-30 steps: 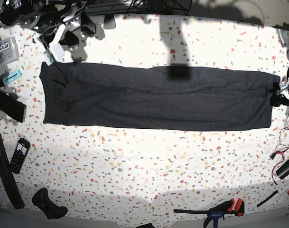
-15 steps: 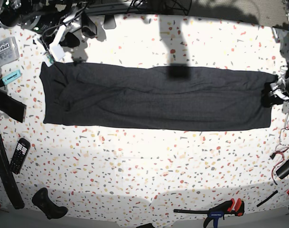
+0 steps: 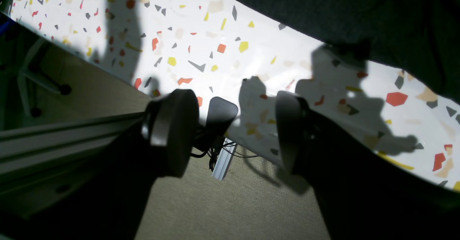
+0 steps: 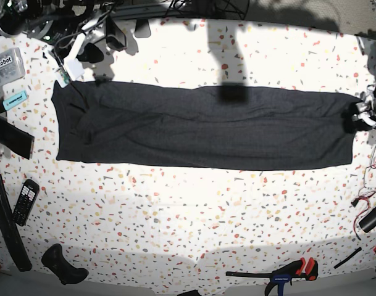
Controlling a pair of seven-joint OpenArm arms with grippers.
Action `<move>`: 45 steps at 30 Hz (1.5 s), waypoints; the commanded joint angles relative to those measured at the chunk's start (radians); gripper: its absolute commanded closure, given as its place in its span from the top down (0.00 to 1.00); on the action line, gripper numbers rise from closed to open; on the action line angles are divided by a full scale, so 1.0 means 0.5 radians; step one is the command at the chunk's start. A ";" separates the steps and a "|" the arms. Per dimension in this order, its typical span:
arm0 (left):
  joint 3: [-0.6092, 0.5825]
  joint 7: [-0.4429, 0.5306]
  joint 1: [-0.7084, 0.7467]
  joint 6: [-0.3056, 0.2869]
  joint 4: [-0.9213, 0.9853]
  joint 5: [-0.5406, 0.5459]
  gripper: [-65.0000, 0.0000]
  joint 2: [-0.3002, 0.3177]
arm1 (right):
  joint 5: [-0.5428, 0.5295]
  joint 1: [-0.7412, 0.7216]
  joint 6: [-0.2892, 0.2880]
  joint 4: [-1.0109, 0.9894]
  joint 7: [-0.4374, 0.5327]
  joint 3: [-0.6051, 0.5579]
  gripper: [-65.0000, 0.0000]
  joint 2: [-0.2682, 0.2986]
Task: Fold the T-shirt properly
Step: 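Grasp the strip end with the left gripper and lift it, then fold the lifted end over toward the middle of the strip with the left gripper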
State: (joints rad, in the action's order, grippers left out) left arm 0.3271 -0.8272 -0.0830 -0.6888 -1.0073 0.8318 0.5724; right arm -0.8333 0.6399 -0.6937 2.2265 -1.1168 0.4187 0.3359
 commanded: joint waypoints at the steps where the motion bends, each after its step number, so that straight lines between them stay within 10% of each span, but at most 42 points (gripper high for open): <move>1: 0.011 0.067 -0.034 -0.019 -0.027 0.037 0.07 0.062 | -0.032 0.007 -0.009 0.037 0.033 0.011 0.56 0.021; 26: 0.010 -0.397 -0.038 -0.019 -0.348 0.648 0.00 -0.053 | -0.033 0.007 -0.009 0.037 0.043 0.011 0.56 0.021; 34: 0.010 -0.773 -0.013 0.027 -0.843 0.695 0.00 -0.443 | -0.032 0.007 -0.009 0.037 0.067 0.011 0.56 0.021; 45: 0.010 -0.548 0.174 0.031 -1.297 0.298 0.00 -1.019 | -0.032 0.007 -0.009 0.037 0.070 0.011 0.56 0.021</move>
State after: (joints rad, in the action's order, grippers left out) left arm 0.3286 -1.1244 0.0204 -0.6655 -1.6402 0.9504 0.0559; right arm -0.8333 0.6403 -0.6937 2.2265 -1.1007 0.4187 0.3374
